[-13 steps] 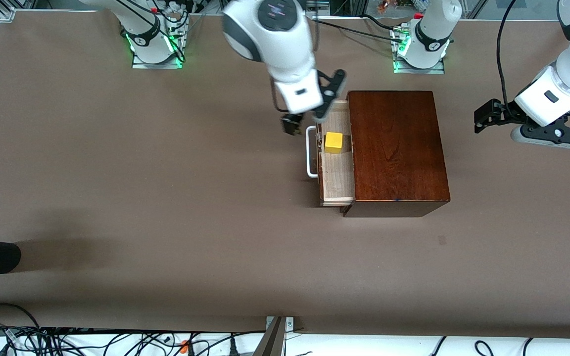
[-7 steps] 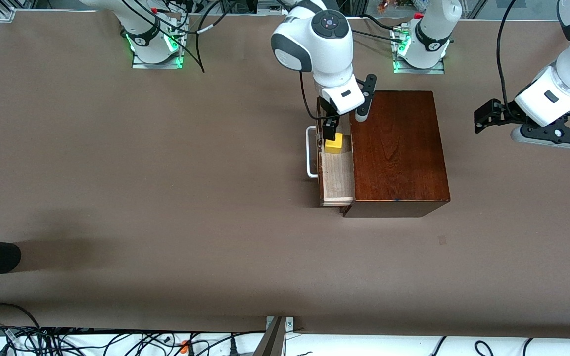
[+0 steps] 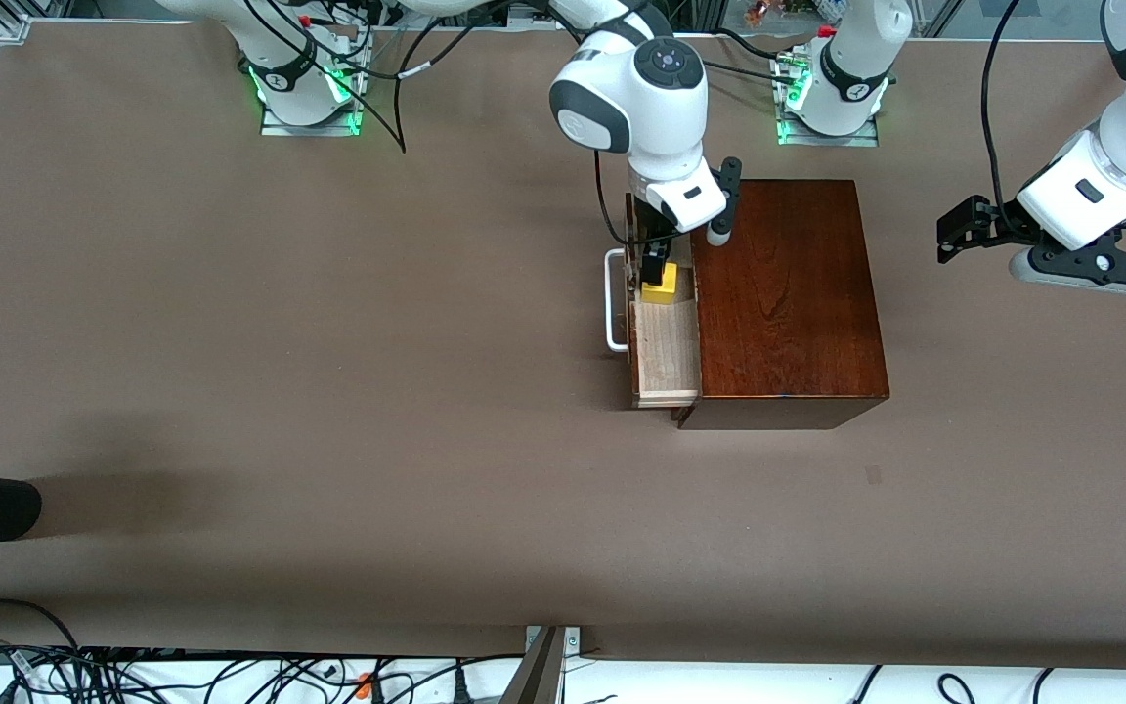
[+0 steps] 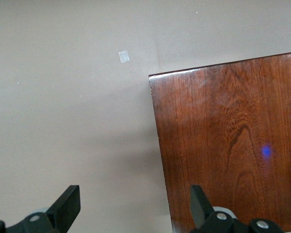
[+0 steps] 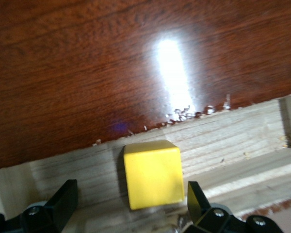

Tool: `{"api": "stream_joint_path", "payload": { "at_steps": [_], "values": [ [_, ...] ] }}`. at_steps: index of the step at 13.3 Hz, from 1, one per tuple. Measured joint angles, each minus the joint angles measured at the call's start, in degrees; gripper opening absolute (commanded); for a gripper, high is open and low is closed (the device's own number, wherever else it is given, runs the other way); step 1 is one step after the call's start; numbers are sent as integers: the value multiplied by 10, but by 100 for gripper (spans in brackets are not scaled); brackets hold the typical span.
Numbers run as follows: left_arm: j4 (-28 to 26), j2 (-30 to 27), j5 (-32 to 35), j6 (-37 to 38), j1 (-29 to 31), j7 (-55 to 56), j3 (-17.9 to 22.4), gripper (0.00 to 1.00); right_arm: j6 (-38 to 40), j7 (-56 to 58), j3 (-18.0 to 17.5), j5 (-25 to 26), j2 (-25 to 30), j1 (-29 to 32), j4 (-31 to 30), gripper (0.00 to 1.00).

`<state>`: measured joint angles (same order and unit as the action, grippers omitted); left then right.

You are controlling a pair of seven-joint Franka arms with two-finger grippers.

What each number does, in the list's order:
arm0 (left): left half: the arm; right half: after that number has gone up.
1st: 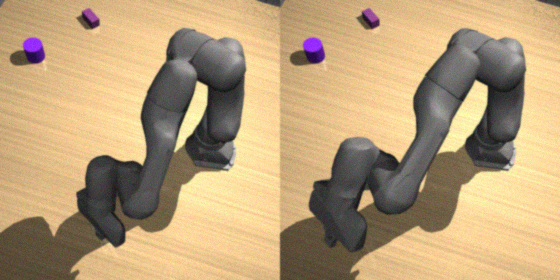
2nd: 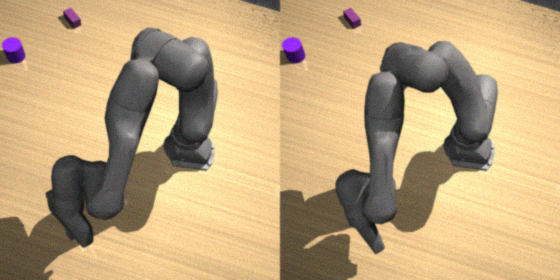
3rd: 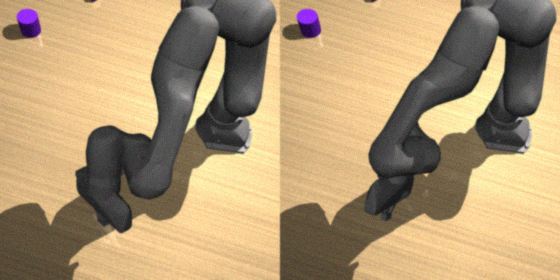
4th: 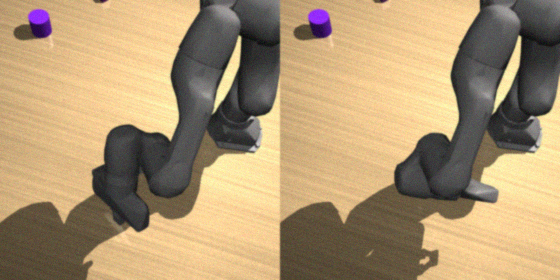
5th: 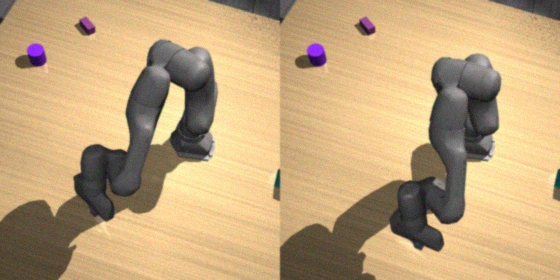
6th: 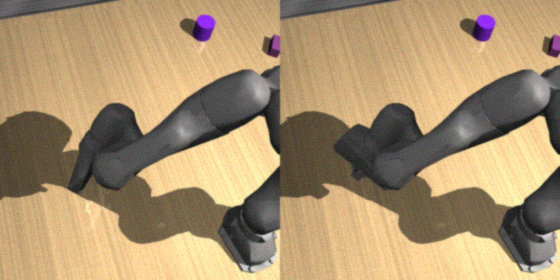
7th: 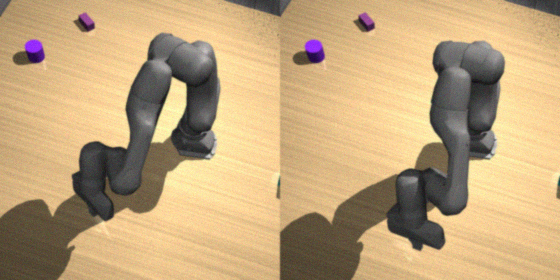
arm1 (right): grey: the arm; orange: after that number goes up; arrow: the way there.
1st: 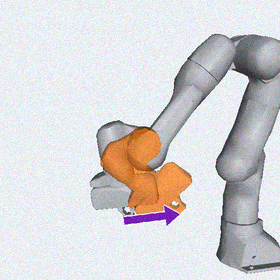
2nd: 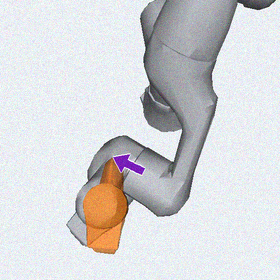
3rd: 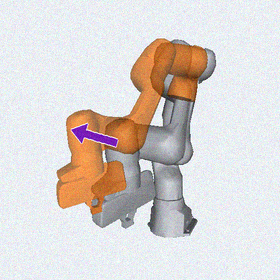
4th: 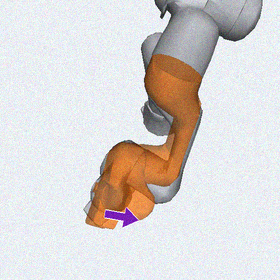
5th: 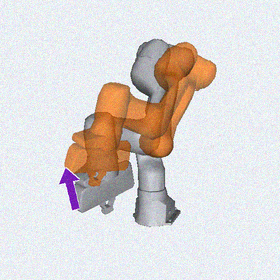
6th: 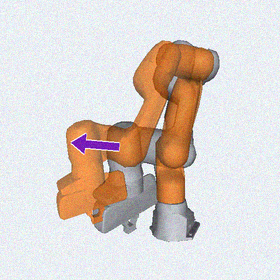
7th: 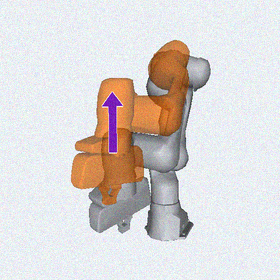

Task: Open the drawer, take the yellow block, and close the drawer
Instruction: 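Close the right gripper around the yellow cube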

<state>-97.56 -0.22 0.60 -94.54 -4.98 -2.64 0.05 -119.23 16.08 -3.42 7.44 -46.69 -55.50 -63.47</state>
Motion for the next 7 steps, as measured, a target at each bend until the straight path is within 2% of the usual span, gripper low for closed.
{"api": "stream_joint_path", "payload": {
  "at_steps": [7],
  "values": [
    [0,0,0,8,0,-1,0,100,-5,0,0,16,-12,-6,0,100]
  ]
}}
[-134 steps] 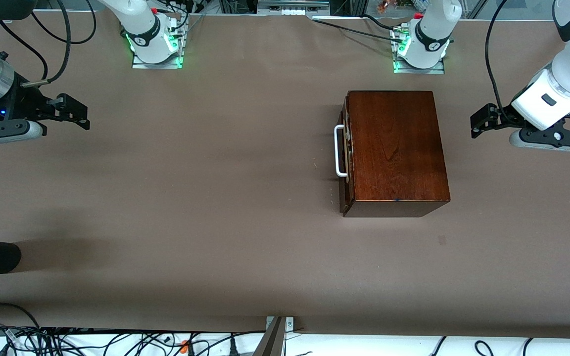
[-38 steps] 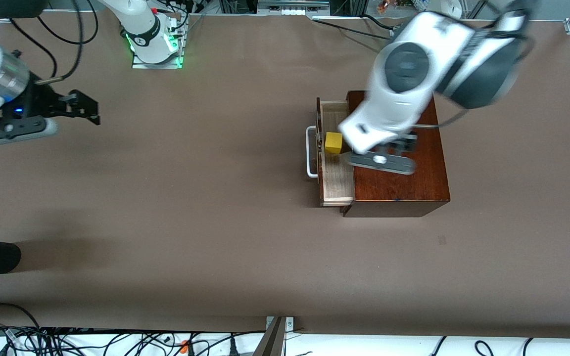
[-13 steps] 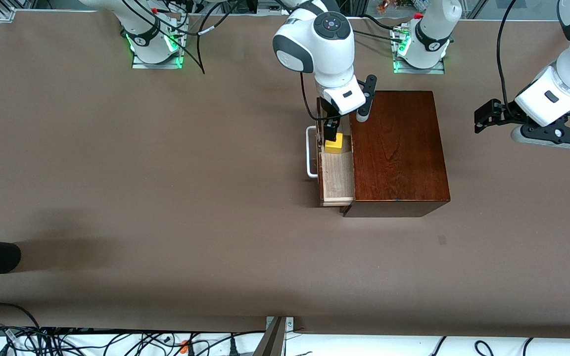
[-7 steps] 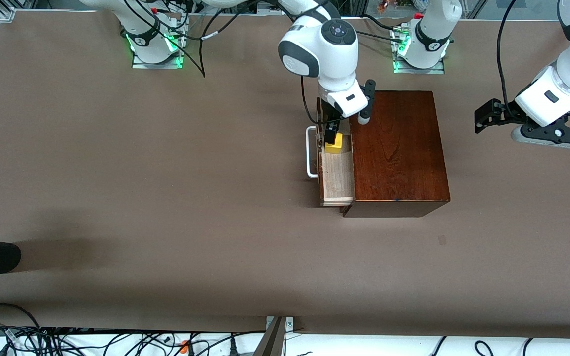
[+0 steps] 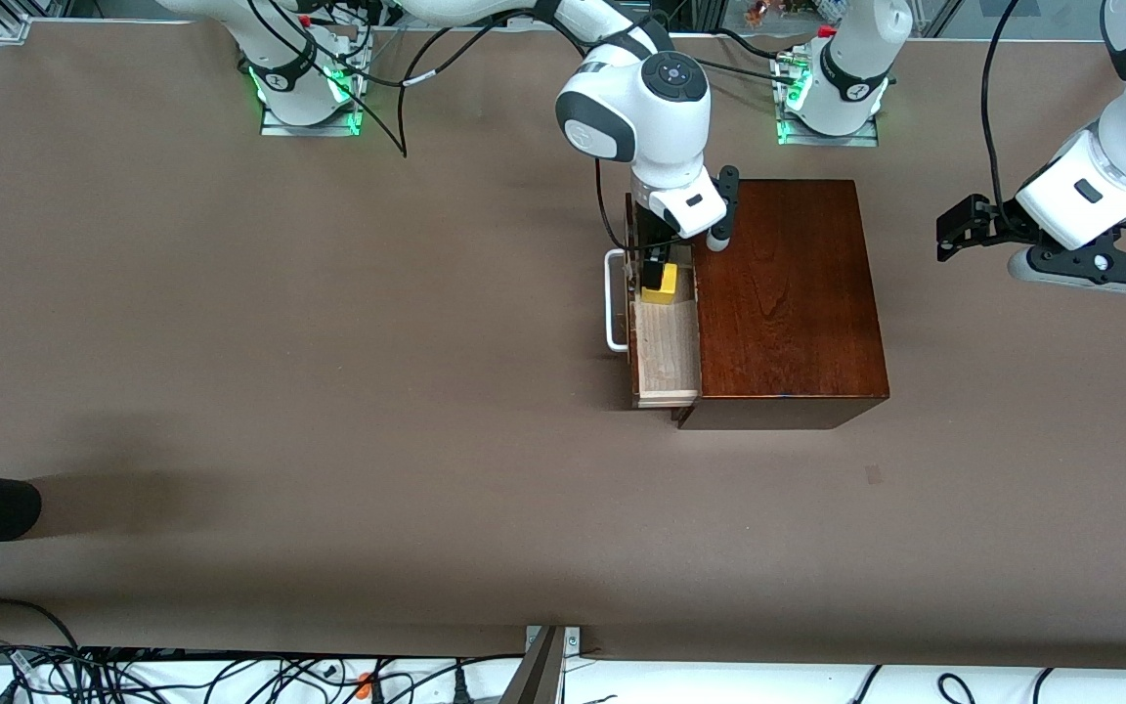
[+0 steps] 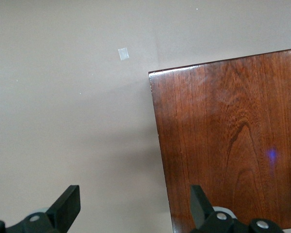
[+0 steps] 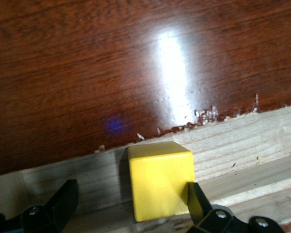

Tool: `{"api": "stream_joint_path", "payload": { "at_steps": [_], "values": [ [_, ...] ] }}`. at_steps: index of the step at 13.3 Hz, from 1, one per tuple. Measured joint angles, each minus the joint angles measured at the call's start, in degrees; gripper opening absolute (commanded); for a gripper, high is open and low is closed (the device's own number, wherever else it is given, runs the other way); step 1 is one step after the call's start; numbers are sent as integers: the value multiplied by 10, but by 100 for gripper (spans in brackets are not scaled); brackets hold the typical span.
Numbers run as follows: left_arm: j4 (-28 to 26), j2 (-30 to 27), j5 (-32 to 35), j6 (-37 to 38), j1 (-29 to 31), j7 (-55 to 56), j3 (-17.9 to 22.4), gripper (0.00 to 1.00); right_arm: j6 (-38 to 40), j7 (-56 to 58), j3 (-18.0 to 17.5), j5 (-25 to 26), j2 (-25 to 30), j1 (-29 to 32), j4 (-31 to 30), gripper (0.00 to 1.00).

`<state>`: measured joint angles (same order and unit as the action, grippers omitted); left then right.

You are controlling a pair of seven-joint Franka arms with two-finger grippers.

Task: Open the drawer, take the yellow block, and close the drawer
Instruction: 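Close the right gripper around the yellow cube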

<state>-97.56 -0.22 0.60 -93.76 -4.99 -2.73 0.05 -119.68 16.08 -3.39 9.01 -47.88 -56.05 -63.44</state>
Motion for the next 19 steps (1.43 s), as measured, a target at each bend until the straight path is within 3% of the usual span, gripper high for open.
{"api": "stream_joint_path", "payload": {
  "at_steps": [19],
  "values": [
    [0,-1,0,2,-1,0,0,100,-2,2,6,1,-9,-1,13,100]
  ]
}}
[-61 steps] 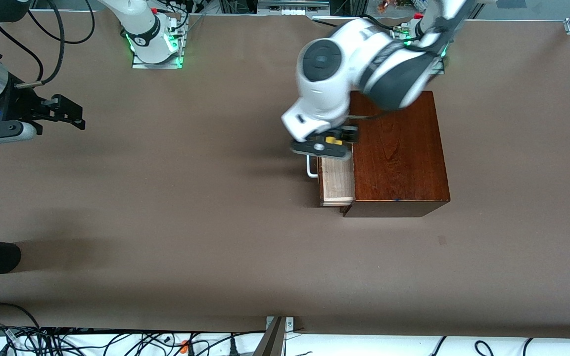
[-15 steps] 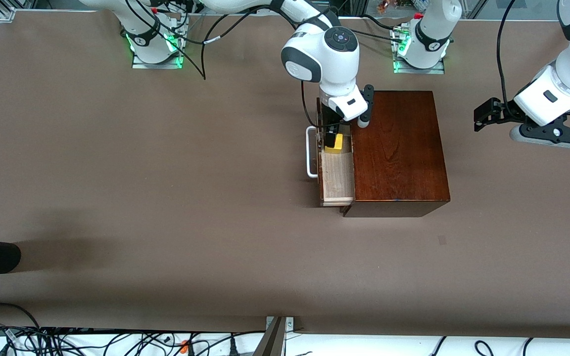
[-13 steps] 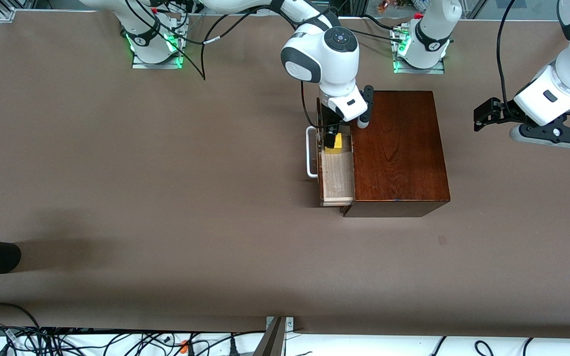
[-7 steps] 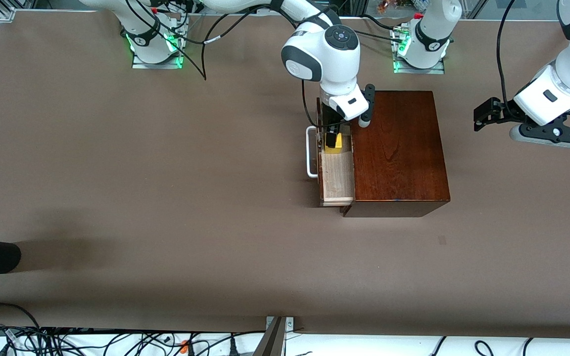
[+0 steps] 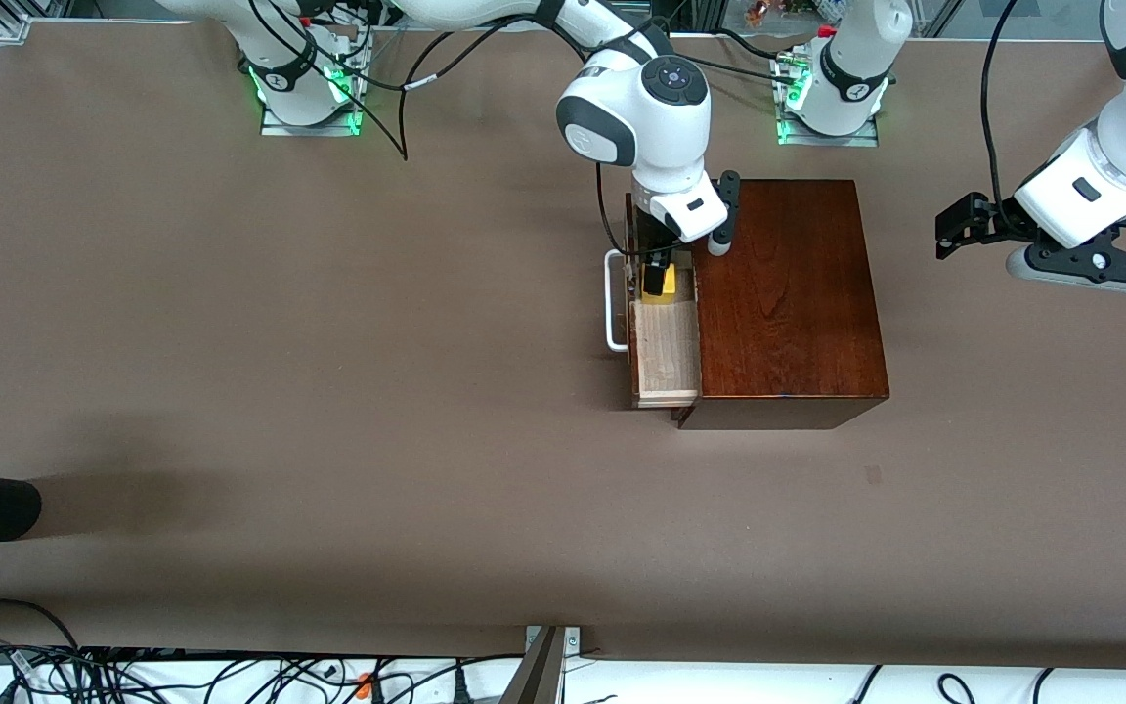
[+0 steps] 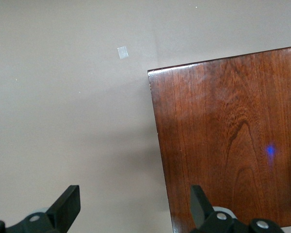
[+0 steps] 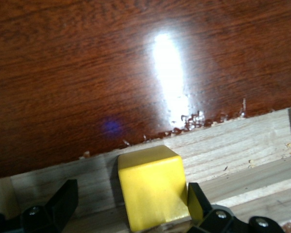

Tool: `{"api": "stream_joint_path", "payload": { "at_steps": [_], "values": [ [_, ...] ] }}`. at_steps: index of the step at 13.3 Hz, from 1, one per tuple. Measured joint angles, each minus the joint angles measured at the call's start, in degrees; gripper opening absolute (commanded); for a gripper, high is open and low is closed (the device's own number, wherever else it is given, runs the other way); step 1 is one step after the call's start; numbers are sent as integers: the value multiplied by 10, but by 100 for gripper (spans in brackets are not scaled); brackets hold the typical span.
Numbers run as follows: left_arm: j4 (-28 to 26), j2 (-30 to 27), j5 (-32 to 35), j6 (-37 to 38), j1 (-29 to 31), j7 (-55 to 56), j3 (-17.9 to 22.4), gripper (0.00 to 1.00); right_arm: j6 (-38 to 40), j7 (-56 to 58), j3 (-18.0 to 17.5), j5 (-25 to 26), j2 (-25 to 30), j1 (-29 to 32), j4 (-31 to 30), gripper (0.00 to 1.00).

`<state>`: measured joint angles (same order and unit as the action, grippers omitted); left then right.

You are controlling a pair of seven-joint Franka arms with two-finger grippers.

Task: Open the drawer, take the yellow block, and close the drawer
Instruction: 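Close the right gripper around the yellow cube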

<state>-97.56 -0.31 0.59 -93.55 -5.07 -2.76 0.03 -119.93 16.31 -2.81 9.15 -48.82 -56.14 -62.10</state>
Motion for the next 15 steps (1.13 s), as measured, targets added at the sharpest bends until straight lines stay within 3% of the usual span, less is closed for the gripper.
{"api": "stream_joint_path", "payload": {
  "at_steps": [15],
  "values": [
    [0,0,0,1,-1,0,0,100,51,3,0,0,0,-2,19,100]
  ]
}}
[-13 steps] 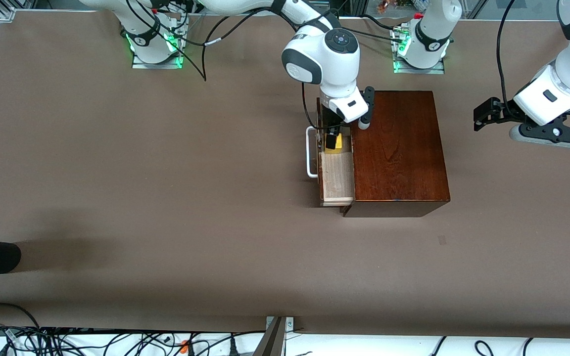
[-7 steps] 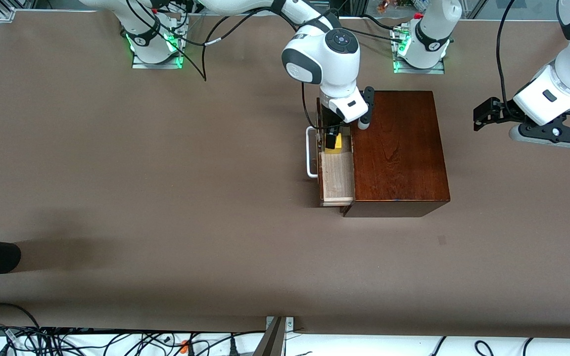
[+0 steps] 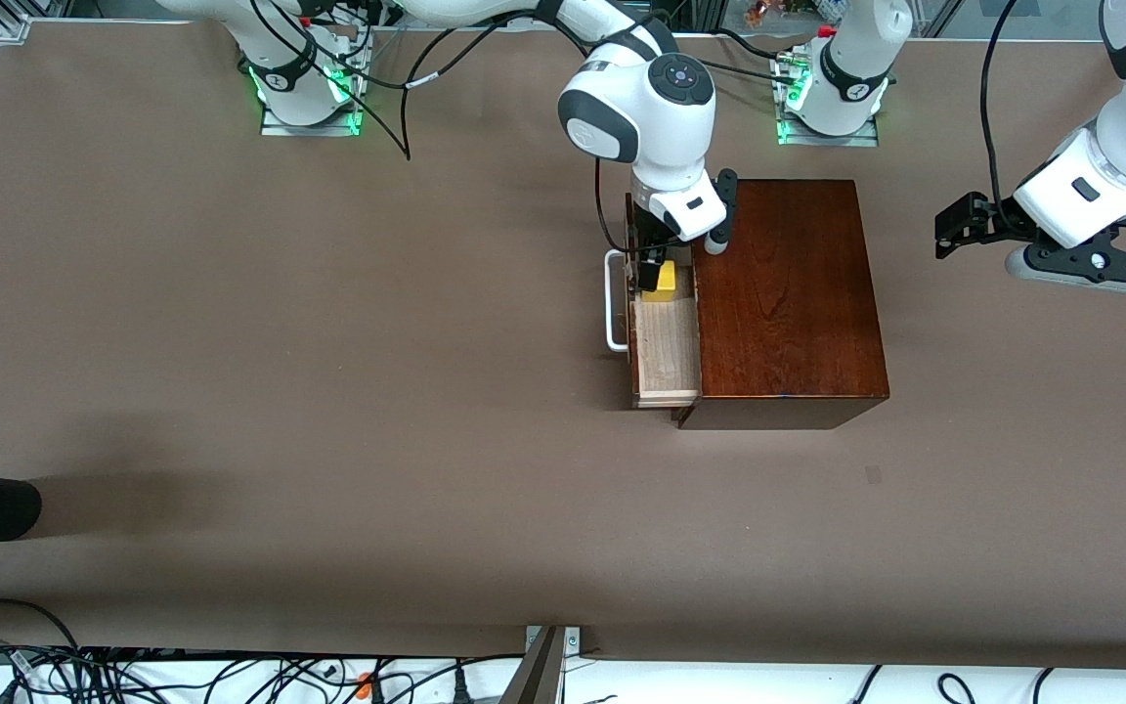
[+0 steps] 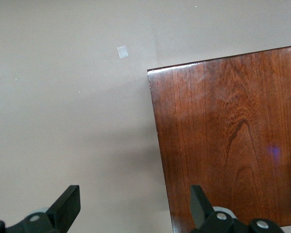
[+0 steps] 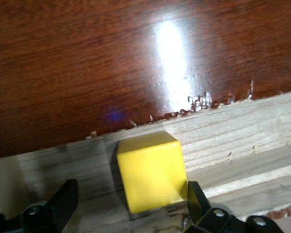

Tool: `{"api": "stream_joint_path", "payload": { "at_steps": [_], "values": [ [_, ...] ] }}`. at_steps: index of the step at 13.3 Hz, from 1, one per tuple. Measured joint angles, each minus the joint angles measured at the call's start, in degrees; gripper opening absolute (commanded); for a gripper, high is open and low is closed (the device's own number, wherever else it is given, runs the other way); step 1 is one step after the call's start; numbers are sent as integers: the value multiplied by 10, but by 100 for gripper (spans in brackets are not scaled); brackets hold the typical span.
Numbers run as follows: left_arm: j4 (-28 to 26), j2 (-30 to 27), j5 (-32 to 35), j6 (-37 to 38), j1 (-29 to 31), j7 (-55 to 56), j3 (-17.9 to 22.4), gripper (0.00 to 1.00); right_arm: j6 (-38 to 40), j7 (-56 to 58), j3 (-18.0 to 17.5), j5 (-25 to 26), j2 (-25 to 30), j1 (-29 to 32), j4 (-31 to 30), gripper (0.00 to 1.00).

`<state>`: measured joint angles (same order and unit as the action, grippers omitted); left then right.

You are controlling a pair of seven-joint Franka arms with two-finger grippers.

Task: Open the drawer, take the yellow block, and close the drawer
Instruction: 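Close the right gripper around the yellow cube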

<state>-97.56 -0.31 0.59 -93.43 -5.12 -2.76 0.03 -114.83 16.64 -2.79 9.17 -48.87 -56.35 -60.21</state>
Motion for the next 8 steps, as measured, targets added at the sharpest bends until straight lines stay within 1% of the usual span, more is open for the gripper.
{"api": "stream_joint_path", "payload": {
  "at_steps": [6,8],
  "values": [
    [0,0,0,1,0,0,0,100,-11,29,1,0,-3,1,17,100],
    [0,0,0,1,0,0,0,100,-18,42,1,0,-12,2,18,100]
  ]
}}
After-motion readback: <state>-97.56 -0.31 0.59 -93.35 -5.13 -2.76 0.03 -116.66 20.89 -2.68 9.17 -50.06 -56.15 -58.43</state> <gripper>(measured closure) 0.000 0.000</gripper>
